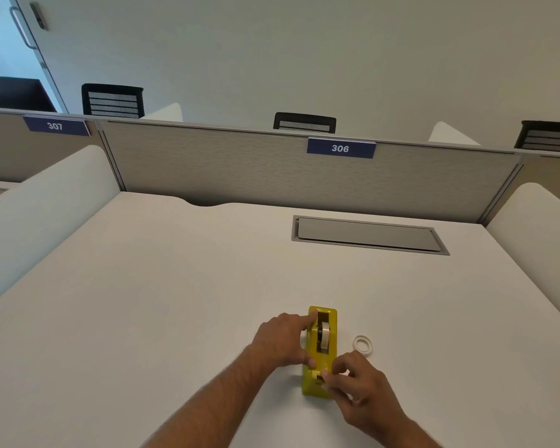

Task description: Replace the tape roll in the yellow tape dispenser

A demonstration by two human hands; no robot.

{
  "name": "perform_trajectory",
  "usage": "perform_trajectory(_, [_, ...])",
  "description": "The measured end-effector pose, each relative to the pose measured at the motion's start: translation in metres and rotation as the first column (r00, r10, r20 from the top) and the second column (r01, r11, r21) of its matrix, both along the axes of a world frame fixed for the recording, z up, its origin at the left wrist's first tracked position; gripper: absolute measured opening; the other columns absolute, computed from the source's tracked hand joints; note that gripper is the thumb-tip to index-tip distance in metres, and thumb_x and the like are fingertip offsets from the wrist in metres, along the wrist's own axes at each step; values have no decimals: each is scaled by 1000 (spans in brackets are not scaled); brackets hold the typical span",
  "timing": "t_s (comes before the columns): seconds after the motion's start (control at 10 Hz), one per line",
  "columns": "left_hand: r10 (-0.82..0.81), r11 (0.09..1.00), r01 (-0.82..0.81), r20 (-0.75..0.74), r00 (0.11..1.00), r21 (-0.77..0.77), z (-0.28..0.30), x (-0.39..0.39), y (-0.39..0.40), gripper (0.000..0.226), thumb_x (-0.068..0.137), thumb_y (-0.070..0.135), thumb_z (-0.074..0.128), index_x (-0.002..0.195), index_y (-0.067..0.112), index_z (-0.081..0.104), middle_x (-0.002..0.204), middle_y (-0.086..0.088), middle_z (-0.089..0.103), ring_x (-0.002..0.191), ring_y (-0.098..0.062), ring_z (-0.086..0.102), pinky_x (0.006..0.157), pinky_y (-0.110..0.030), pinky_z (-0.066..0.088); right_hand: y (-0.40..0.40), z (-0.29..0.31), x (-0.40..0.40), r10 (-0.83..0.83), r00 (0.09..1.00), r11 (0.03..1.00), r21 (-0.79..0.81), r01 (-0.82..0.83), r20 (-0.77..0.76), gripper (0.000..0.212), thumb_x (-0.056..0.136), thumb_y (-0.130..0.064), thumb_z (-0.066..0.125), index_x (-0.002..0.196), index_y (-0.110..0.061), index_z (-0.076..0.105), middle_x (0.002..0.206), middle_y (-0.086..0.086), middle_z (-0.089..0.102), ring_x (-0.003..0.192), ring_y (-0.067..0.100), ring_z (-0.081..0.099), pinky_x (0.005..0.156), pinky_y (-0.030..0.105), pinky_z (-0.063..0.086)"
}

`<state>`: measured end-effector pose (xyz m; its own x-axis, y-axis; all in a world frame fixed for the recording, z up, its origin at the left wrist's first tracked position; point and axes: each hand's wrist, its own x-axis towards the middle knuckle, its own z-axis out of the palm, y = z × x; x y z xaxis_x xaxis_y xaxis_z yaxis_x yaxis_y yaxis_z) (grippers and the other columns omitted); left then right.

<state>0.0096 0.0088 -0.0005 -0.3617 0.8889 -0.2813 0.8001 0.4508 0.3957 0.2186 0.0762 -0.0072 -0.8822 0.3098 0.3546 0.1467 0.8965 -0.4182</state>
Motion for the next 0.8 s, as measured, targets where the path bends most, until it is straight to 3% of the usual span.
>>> perform_trajectory(0.3, [-6,1000,6,-26,1000,6,-1,0,0,105,64,61,79,149,41,21,138,3,56,124,-24,52,94,-43,48,-7,-4,-4,-48,999,999,-9,48,-3,17,71,-20,85,80,-25,71,86,-1,60,63,2,46,61,-2,30])
perform_trajectory(0.6, [-14,1000,15,-47,999,21,3,3,-2,103,65,61,79,148,42,22,137,5,58,121,-23,54,91,-41,49,-14,-14,-5,-145,986,984,-118,135,-77,28,60,-17,93,70,-26,70,88,-5,59,73,5,52,59,6,42])
perform_trajectory(0.7, [-31,999,32,-75,997,13,5,2,-3,100,66,63,77,147,44,22,137,5,57,122,-23,54,90,-41,48,-12,-5,-3,-144,982,986,-95,134,-119,29,61,-22,92,81,-28,73,95,-7,61,82,6,55,64,13,51])
perform_trajectory(0.8, [12,998,-10,-35,999,59,16,-6,-1,91,70,63,73,146,44,26,142,6,54,128,-22,50,97,-42,46,-4,28,0,-164,947,971,-213,106,-276,41,67,-24,84,106,-25,73,108,-7,63,101,6,58,76,29,55])
